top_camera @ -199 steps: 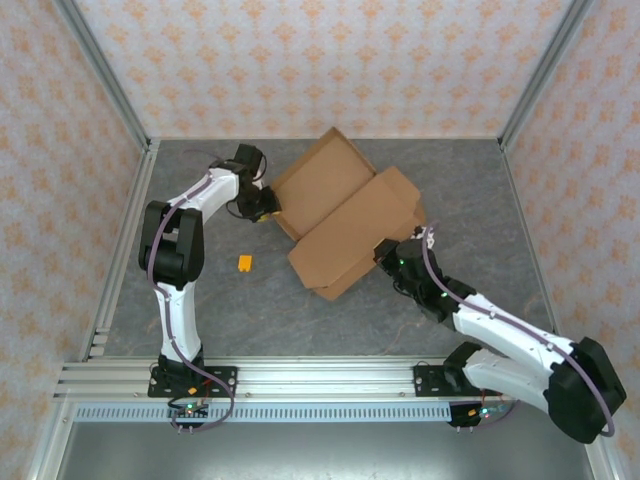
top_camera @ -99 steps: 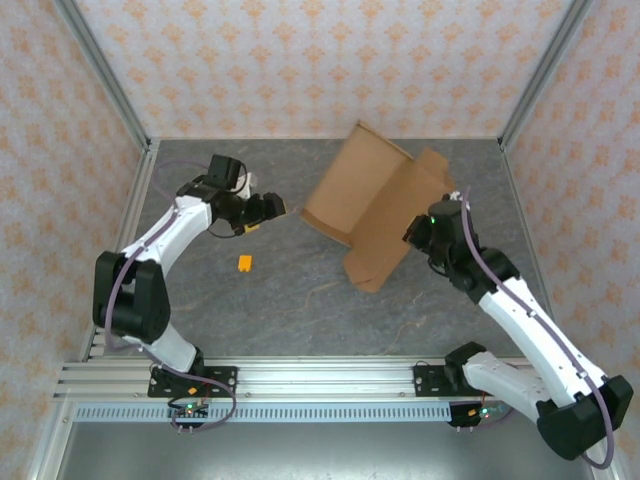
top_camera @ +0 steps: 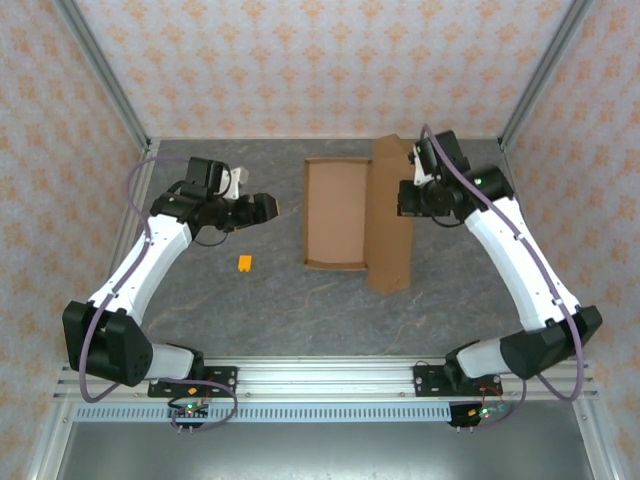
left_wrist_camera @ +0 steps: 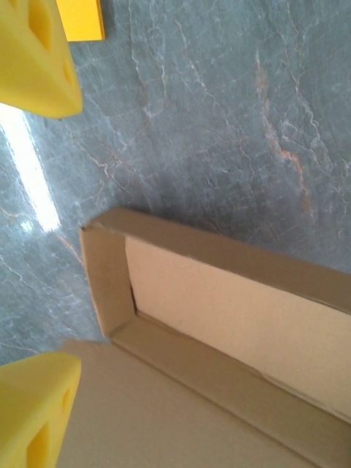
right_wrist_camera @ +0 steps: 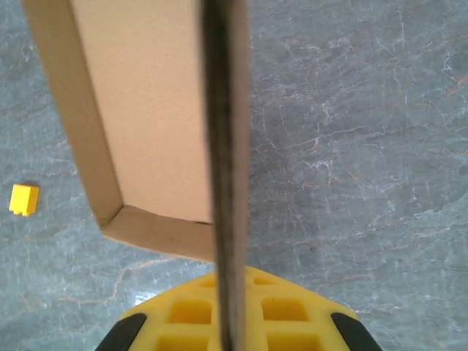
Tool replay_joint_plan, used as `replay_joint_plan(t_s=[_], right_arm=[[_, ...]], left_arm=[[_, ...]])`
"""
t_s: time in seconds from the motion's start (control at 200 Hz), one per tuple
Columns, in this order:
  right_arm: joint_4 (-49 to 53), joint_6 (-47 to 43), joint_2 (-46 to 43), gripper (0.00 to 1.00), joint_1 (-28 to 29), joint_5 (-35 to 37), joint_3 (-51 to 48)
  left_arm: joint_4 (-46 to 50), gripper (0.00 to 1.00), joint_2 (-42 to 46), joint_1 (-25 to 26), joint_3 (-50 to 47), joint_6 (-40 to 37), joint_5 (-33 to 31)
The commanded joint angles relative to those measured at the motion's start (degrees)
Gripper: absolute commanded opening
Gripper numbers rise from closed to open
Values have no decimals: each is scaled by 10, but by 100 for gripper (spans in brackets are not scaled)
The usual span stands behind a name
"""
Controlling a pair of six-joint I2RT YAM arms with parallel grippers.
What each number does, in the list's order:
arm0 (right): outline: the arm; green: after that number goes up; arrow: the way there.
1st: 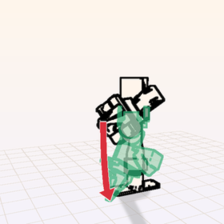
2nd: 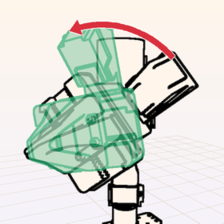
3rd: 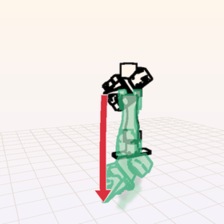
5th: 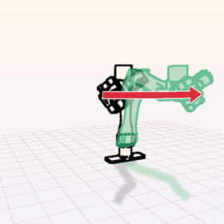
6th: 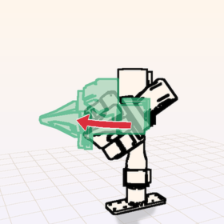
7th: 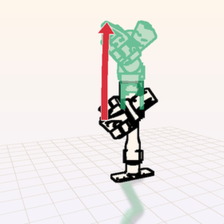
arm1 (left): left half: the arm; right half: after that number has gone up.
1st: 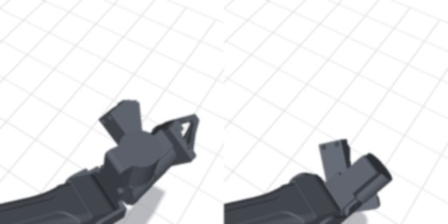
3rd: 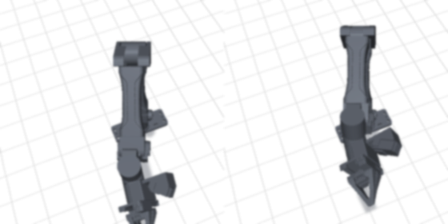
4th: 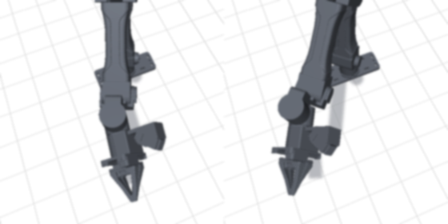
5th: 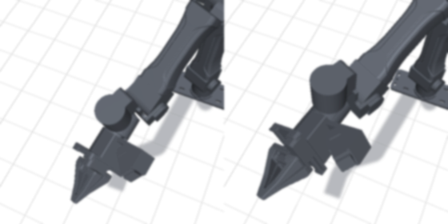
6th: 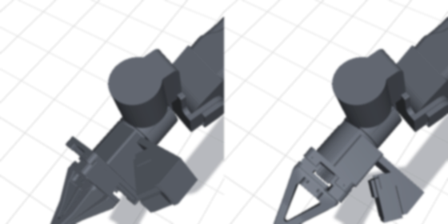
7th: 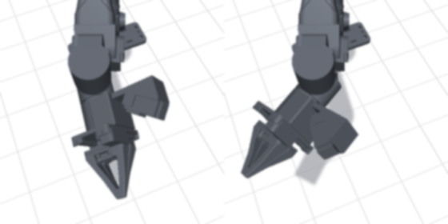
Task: Fold the paper box
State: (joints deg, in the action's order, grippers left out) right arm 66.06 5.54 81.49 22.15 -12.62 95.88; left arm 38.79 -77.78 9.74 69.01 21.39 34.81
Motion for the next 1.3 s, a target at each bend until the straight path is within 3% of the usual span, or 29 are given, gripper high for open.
replay_joint_plan(t_s=[0.0,0.24,0.5,0.625,0.77,0.97,1.08,1.21,1.295], right_arm=[[101,-80,40,2,-8,-20,85],[198,-126,143,4,-9,35,211],[156,-102,232,7,-9,60,287],[163,-88,299,15,-9,66,337],[131,-64,336,33,-9,73,373],[45,-51,303,40,-10,48,297],[1,-51,267,39,-10,17,235],[-6,-115,244,18,-10,22,207],[2,-175,241,13,-12,20,202]], left_arm=[[43,84,5,3,21,-29,-26],[50,83,1,9,22,-31,-39],[54,82,-22,28,39,-29,-63],[54,81,-32,35,46,-26,-71],[47,81,-40,41,39,-22,-77],[22,81,-35,45,18,-11,-76],[12,80,-29,45,8,-7,-75],[-9,79,-19,47,-13,3,-78],[-24,79,-9,48,-29,7,-82]])
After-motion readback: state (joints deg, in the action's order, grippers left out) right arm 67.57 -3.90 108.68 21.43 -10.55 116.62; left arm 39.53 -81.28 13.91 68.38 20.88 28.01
